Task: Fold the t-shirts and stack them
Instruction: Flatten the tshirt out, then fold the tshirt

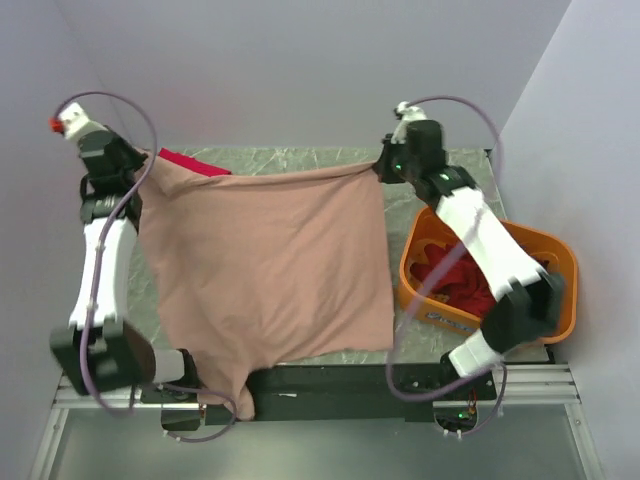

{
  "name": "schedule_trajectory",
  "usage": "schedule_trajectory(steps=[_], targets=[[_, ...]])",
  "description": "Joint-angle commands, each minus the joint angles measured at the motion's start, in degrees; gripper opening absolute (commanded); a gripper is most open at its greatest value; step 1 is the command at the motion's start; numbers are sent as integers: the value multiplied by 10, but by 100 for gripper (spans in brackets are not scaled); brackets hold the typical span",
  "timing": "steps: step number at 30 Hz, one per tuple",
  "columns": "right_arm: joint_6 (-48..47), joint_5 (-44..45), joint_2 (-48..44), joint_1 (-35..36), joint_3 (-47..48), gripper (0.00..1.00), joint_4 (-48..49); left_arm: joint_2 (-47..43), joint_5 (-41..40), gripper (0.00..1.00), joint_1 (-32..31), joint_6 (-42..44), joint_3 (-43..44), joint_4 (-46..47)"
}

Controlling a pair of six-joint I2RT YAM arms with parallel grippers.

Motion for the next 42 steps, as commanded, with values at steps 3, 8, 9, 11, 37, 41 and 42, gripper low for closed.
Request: schedule_trajectory(steps=[3,8,9,11,37,41,42], targets=[[-12,13,202,-27,124,0,18,122,46,1,2,6,12,126],[-26,23,360,-44,293,0,-54,256,77,1,-2,12,99,105],[-27,21,392,-47,308,0,-56,270,77,1,-3,17,110,102],[-26,19,415,-52,344,0,-61,309,75,1,-6,22,144,79],[-78,-155,409,-88,306,0,-1,101,-162,1,-17,-131,-9,-58],[-67,-157,424,-87,325,0,3,143,-177,1,-17,-101,73,-83],[-67,-157,430,-87,328,0,4,152,-174,1,-18,-97,84,-94]])
